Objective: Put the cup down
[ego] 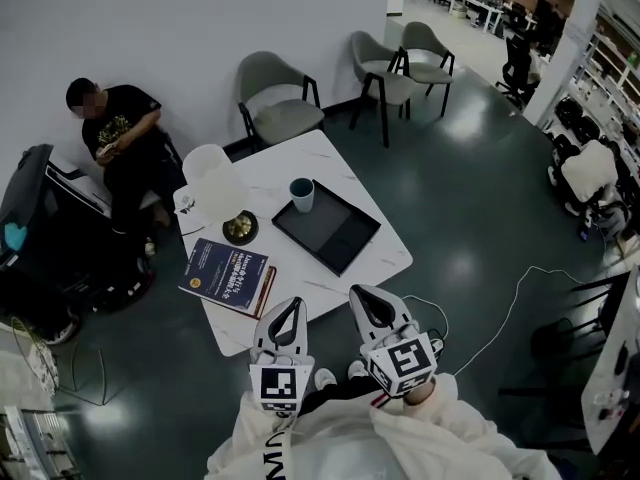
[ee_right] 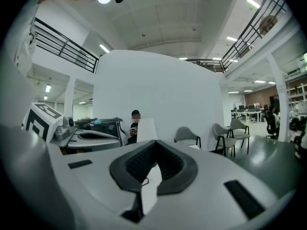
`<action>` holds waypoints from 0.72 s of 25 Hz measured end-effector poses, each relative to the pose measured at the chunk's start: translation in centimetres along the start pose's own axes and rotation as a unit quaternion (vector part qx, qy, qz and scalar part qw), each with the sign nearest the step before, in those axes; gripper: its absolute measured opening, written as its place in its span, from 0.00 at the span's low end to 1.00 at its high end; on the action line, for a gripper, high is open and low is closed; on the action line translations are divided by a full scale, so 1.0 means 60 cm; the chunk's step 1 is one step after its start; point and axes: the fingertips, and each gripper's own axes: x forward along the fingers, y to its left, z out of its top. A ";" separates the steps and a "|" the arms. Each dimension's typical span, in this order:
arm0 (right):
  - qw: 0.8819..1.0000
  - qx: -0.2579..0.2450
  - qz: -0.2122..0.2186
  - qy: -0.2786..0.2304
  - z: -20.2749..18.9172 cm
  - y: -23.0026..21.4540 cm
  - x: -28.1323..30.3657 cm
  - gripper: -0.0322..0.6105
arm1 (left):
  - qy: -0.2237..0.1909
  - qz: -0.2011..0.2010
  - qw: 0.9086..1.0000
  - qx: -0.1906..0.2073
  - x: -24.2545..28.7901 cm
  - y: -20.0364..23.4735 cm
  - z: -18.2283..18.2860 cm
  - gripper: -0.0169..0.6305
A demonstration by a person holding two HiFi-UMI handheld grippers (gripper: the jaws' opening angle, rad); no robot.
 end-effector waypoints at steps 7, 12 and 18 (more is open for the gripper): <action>1.000 -0.009 0.015 0.000 0.018 -0.035 -0.004 0.06 | 0.007 0.009 1.000 0.006 0.023 -0.019 0.013 0.04; 1.000 -0.009 0.025 -0.006 0.032 -0.059 -0.012 0.06 | 0.004 0.016 1.000 0.009 0.038 -0.041 0.030 0.05; 0.999 -0.001 0.038 -0.017 0.040 -0.068 -0.021 0.06 | 0.001 0.022 1.000 0.013 0.046 -0.067 0.043 0.04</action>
